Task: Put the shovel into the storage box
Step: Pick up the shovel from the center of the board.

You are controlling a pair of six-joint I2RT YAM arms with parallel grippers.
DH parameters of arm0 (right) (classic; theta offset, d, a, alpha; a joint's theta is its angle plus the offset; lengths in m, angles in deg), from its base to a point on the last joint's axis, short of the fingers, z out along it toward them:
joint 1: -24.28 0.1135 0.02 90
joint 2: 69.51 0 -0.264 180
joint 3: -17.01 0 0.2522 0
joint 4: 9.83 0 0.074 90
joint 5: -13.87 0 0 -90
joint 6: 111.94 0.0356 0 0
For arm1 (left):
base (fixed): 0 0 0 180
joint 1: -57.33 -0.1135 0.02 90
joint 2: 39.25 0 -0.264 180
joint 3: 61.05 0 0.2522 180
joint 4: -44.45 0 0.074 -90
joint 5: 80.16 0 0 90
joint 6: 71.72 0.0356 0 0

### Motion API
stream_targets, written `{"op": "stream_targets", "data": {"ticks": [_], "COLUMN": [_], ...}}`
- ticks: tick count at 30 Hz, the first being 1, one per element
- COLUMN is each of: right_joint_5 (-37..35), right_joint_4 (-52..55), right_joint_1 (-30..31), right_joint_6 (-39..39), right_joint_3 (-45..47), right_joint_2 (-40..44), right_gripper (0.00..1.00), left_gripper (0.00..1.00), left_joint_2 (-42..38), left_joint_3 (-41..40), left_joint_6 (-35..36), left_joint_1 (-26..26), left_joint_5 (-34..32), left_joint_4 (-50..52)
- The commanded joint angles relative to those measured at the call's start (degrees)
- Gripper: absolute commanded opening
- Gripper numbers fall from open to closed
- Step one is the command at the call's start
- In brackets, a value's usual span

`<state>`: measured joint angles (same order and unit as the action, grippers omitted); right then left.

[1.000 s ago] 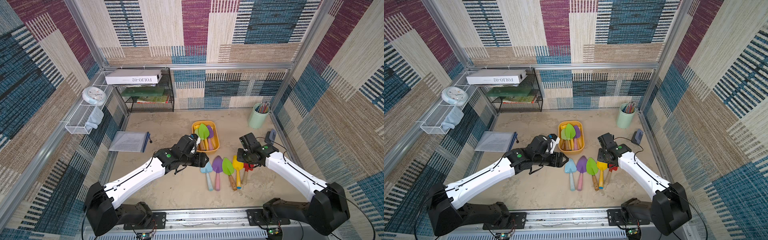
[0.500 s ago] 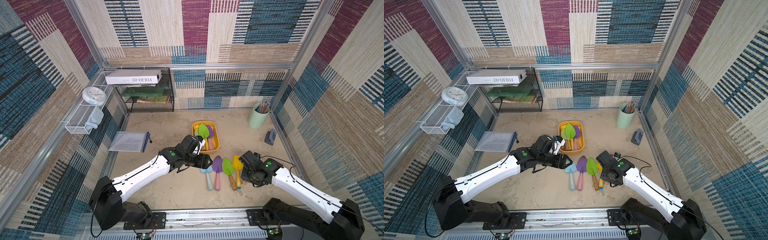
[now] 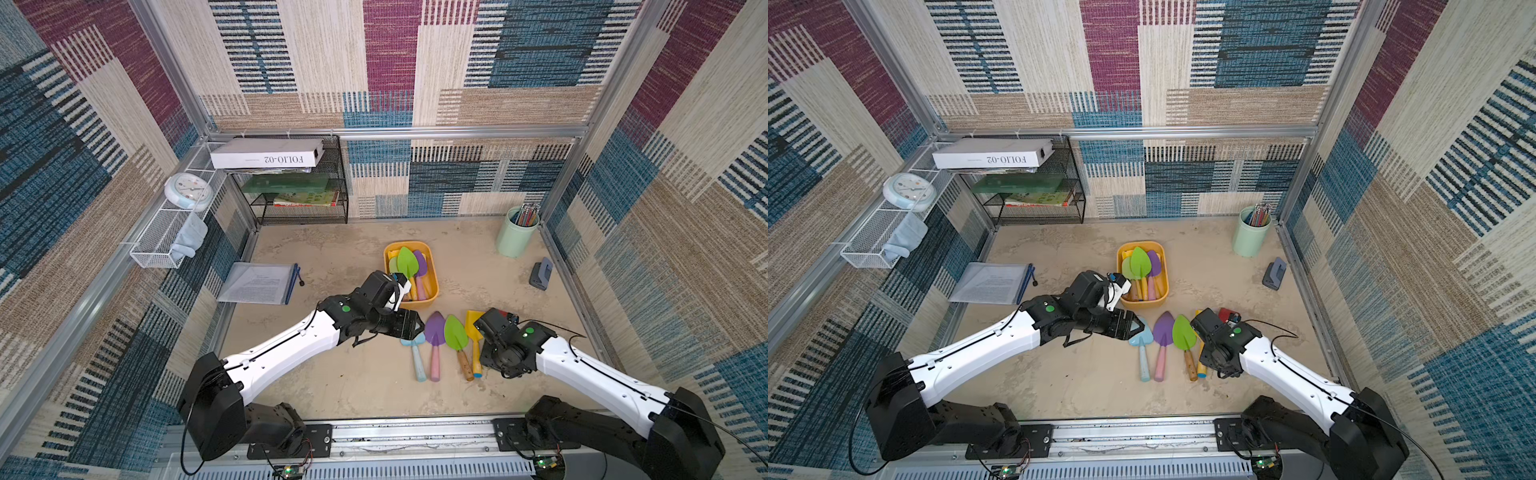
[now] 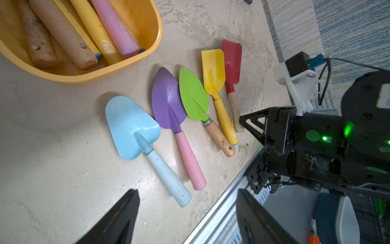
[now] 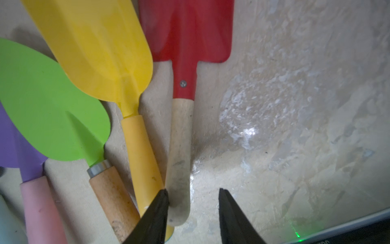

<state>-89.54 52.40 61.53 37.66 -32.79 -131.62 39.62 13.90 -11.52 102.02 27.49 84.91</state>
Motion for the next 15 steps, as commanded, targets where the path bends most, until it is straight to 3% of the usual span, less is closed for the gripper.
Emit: {"op": "stream_targets", "data": {"ticks": [1,8,15], "right_joint_5": [-0.3,-0.3,-0.7], "right_joint_4": [-2.1,-4.6,-5.7], "right_joint_1": [0.0,0.1,0.0], "right_joint_6": [-0.2,-0.7,-0.8], "right_joint_3": [0.2,0.3,1.3], "right_joint_2": [-1.0,-2.8,-4.2], "right_gripper": [0.44,0.45,0.38], "left_gripper": [0.76,0.76,0.76], "left_joint_2": [-0.5,-0.7,-0.4], "left_joint_3": [0.1,0.1,-0.2], "left_joint_6": [0.9,1.1,1.1], "left_joint_1": [0.0,0.0,0.0], "left_joint_5": [-0.8,-1.0,-1.1], "left_joint_4": [0.3,0.6,0.4]}}
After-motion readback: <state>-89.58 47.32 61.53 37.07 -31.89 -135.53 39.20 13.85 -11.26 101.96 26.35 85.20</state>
